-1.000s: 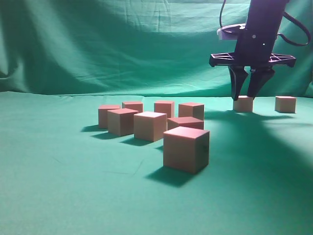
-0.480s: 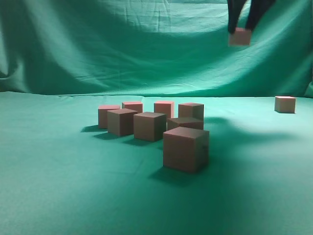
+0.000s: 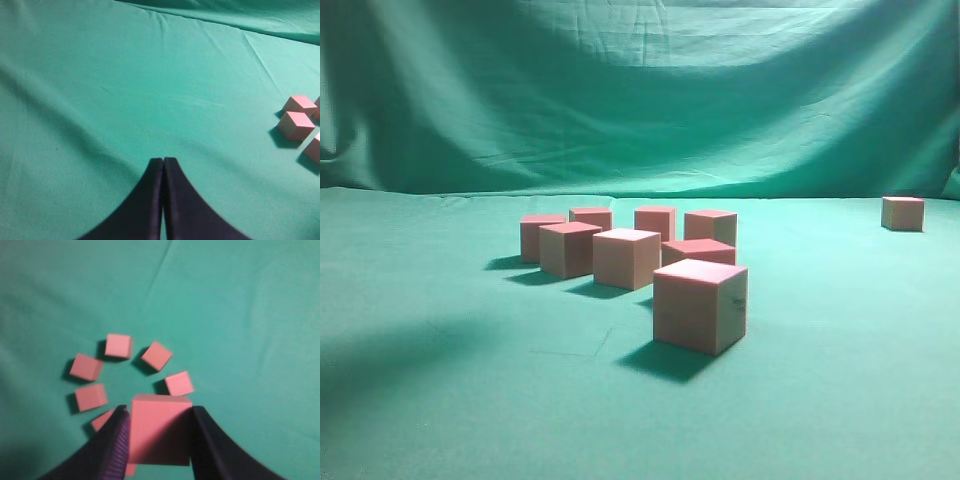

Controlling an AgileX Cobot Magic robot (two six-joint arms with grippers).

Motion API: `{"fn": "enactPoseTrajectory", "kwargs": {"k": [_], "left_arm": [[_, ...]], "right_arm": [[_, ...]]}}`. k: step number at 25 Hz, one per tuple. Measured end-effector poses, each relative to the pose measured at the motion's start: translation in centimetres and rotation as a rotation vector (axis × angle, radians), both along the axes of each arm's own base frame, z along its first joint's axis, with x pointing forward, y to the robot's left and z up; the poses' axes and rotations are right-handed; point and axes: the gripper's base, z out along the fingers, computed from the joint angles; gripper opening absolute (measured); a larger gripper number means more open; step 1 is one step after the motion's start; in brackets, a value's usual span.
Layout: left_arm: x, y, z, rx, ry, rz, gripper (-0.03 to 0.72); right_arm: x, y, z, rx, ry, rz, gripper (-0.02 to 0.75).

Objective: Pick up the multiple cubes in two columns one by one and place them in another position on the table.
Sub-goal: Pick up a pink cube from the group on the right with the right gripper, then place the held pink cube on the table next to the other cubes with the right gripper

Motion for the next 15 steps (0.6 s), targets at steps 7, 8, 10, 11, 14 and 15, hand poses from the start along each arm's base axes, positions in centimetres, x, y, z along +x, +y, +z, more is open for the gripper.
{"fn": "enactPoseTrajectory", "kwargs": {"k": [7, 8, 10, 11, 14, 15], "left_arm": [[0.0, 0.0, 0.0, 0.0, 0.0, 0.0, 0.0], [0.0, 0.0, 0.0, 0.0, 0.0, 0.0, 0.0], [0.0, 0.0, 0.0, 0.0, 0.0, 0.0, 0.0], [0.0, 0.0, 0.0, 0.0, 0.0, 0.0, 0.0], [0.0, 0.0, 0.0, 0.0, 0.0, 0.0, 0.0], [0.0, 0.0, 0.0, 0.0, 0.0, 0.0, 0.0]], "right_arm": [[-6.9, 4.7, -5.2, -0.105, 0.103, 0.25, 0.258], [-7.7, 5.2, -6.4, -0.127, 0.116, 0.287, 0.258], [-9.5, 6.1, -8.5, -0.16, 0.136, 0.371, 0.258], [-10.3, 6.5, -9.5, -0.174, 0.14, 0.411, 0.258], [-12.5, 7.3, -11.8, -0.199, 0.146, 0.51, 0.258], [-13.0, 7.4, -12.4, -0.207, 0.145, 0.537, 0.258]]}}
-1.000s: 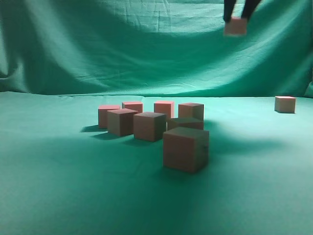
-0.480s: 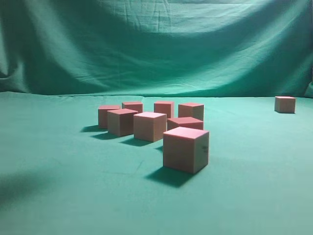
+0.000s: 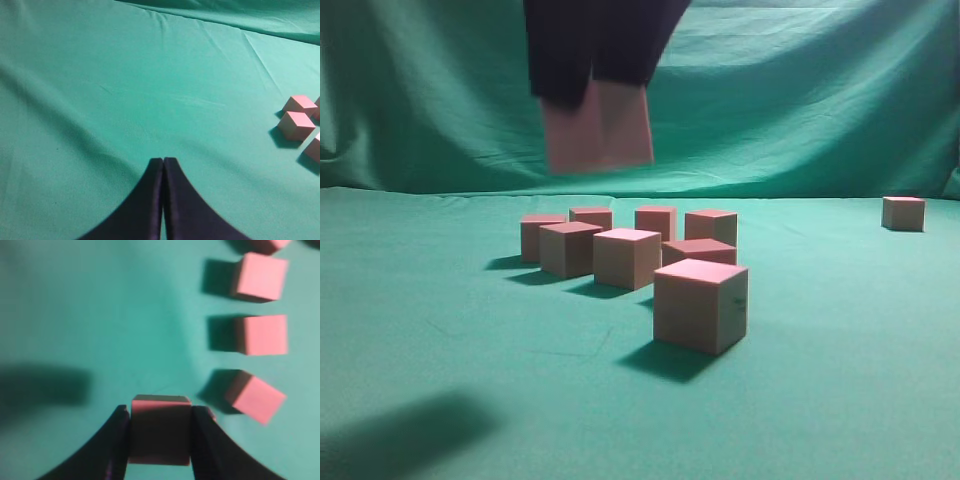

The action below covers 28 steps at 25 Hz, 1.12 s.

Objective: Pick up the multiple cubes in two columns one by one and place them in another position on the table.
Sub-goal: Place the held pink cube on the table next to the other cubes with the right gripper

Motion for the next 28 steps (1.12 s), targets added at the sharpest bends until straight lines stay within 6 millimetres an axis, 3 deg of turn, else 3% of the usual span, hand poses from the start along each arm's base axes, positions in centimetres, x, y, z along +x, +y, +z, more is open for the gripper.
{"fn": "enactPoseTrajectory", "kwargs": {"k": [4, 10, 19, 28], "left_arm": [[0.0, 0.0, 0.0, 0.0, 0.0, 0.0, 0.0], [0.0, 0.0, 0.0, 0.0, 0.0, 0.0, 0.0], [0.0, 0.0, 0.0, 0.0, 0.0, 0.0, 0.0], [0.0, 0.0, 0.0, 0.0, 0.0, 0.0, 0.0]], "right_arm": [[-1.0, 0.0, -1.4, -0.012, 0.0, 0.114, 0.258], [-0.9, 0.4, -1.9, 0.013, -0.044, 0.264, 0.258], [-0.3, 1.9, -5.6, -0.018, -0.005, 0.299, 0.258], [0.2, 2.1, -6.8, -0.05, -0.035, 0.341, 0.258]]}}
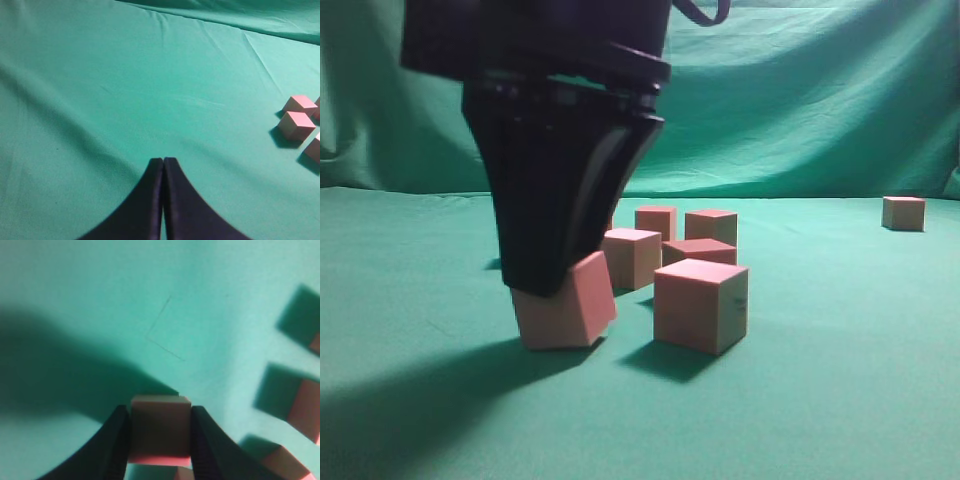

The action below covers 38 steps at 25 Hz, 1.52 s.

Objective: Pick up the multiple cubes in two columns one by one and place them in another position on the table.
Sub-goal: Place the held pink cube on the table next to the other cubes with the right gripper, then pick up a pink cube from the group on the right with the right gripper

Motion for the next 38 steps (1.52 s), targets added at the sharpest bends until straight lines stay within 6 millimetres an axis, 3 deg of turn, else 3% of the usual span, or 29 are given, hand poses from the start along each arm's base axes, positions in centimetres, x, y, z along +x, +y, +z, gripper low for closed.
{"fn": "enactPoseTrajectory", "kwargs": {"k": [10, 11, 13, 14, 17, 19, 24, 29, 33, 36, 38], "left_arm": [[0.0, 0.0, 0.0, 0.0, 0.0, 0.0, 0.0], [0.0, 0.0, 0.0, 0.0, 0.0, 0.0, 0.0], [0.0, 0.0, 0.0, 0.0, 0.0, 0.0, 0.0], [0.0, 0.0, 0.0, 0.0, 0.0, 0.0, 0.0], [0.0, 0.0, 0.0, 0.0, 0.0, 0.0, 0.0], [0.0, 0.0, 0.0, 0.0, 0.0, 0.0, 0.0], [0.0, 0.0, 0.0, 0.0, 0.0, 0.0, 0.0], [0.0, 0.0, 0.0, 0.0, 0.0, 0.0, 0.0], [0.0, 0.0, 0.0, 0.0, 0.0, 0.0, 0.0], [0.0, 0.0, 0.0, 0.0, 0.0, 0.0, 0.0], [0.0, 0.0, 0.0, 0.0, 0.0, 0.0, 0.0]], "right_arm": [[0.1, -0.1, -0.1, -0.012, -0.017, 0.013, 0.258], [0.1, -0.1, -0.1, -0.012, -0.017, 0.013, 0.307], [0.1, -0.1, -0.1, -0.011, -0.014, 0.011, 0.334], [0.1, 0.0, -0.1, -0.008, -0.009, 0.007, 0.416], [0.0, 0.0, -0.1, -0.008, 0.0, 0.003, 0.532], [0.1, 0.1, 0.4, -0.017, 0.006, 0.004, 0.548], [0.7, 1.0, 3.4, -0.024, -0.007, 0.014, 0.573], [2.2, 2.0, 8.7, -0.02, -0.106, 0.009, 0.573], [5.0, 1.0, 12.7, 0.008, -0.218, -0.082, 0.573], [9.1, -1.8, 14.5, 0.044, -0.257, -0.27, 0.573], [12.3, -5.1, 14.8, 0.047, -0.259, -0.432, 0.573]]}}
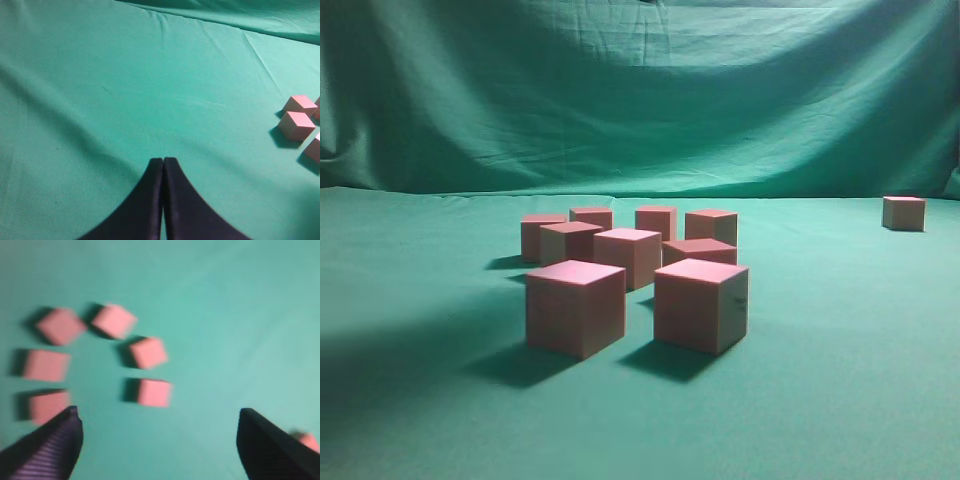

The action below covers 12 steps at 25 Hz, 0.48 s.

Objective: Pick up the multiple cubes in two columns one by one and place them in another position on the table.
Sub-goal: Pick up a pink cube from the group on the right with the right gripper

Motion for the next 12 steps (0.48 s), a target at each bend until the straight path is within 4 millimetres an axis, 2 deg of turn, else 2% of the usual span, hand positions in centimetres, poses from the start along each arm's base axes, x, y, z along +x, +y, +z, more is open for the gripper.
{"fn": "enactPoseTrajectory", "kwargs": {"k": [5, 8, 12], "left_arm": [[0.0, 0.0, 0.0, 0.0, 0.0, 0.0, 0.0], [0.0, 0.0, 0.0, 0.0, 0.0, 0.0, 0.0], [0.0, 0.0, 0.0, 0.0, 0.0, 0.0, 0.0]], "right_arm": [[6.1, -8.8, -0.9, 0.017, 0.041, -0.366, 0.573], [8.9, -13.1, -2.7, 0.06, 0.086, -0.568, 0.573], [11.7, -17.4, -5.8, 0.102, 0.129, -0.785, 0.573]]}}
